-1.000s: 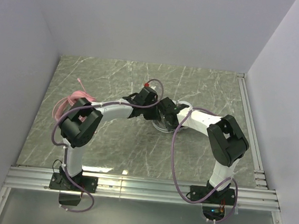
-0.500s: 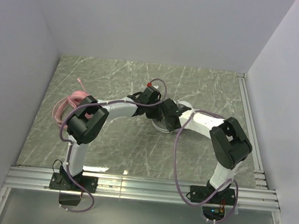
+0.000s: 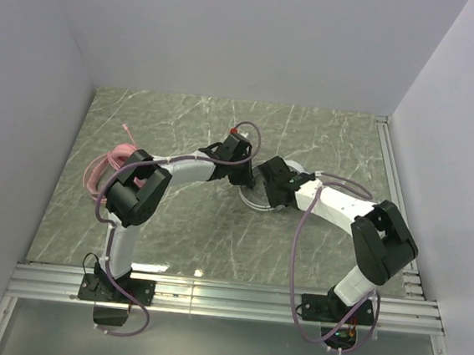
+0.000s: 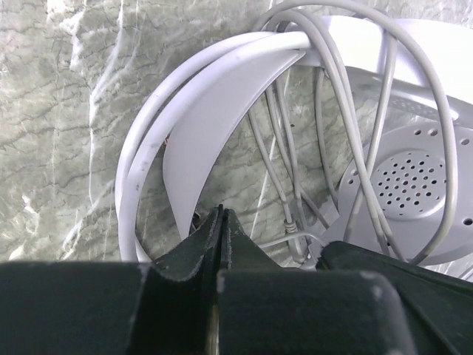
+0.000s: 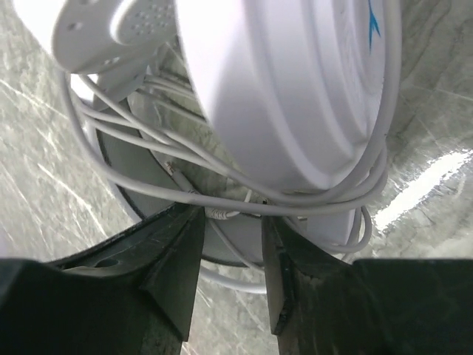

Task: Wrap the headphones
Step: Wrap the headphone cable with the right arm

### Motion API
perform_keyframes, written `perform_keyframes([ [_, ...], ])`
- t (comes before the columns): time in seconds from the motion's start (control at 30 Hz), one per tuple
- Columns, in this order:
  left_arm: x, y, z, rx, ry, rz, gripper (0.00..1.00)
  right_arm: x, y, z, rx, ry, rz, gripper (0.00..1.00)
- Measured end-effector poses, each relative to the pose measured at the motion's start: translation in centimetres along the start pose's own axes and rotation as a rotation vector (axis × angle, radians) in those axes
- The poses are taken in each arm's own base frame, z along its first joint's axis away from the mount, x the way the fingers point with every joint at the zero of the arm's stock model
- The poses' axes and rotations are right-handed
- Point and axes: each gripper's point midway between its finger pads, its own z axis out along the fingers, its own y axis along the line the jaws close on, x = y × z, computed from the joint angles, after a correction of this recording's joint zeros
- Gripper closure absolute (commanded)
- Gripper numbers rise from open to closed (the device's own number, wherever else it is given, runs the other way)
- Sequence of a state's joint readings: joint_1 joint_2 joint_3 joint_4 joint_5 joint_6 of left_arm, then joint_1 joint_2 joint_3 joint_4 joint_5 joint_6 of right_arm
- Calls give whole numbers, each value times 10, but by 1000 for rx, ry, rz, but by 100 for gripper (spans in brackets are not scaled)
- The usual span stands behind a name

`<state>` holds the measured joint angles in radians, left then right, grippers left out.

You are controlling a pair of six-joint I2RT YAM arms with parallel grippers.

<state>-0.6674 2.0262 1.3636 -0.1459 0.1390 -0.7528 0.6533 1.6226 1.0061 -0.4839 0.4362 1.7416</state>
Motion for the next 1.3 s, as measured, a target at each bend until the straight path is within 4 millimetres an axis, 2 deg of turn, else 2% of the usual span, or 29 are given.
perform_keyframes([
  [0.17, 1, 0, 0, 5, 5, 3, 94, -5, 4, -11, -46, 6, -23, 55],
  [0.3, 1, -1, -1, 10, 10, 7, 94, -14, 8, -26, -123, 6, -71, 54],
  [0.57, -2, -4, -3, 7, 16, 18, 94, -39, 40, -72, -358, -49, -241, 53],
  [0.8, -11, -11, -9, 3, 12, 43, 93, -60, 35, -105, -525, -110, -402, 54],
  [0.97, -15, -12, -14, -6, 8, 57, 93, -65, 35, -116, -564, -132, -482, 55],
  [1.13, -20, -14, -28, -18, -4, 63, 91, -70, 26, -122, -597, -146, -533, 54],
  [1.17, -23, -16, -35, -20, -14, 70, 89, -72, 25, -124, -604, -149, -542, 49],
  [1.2, -25, -18, -38, -18, -21, 74, 87, -73, 25, -126, -613, -154, -548, 36],
  [1.23, -28, -20, -44, -16, -34, 80, 85, -74, 25, -130, -625, -157, -555, 29],
  [1.27, -33, -24, -51, -11, -53, 86, 82, -76, 25, -133, -637, -163, -565, 15],
  [1.3, -37, -27, -60, -7, -74, 92, 77, -78, 26, -137, -652, -168, -575, 6],
])
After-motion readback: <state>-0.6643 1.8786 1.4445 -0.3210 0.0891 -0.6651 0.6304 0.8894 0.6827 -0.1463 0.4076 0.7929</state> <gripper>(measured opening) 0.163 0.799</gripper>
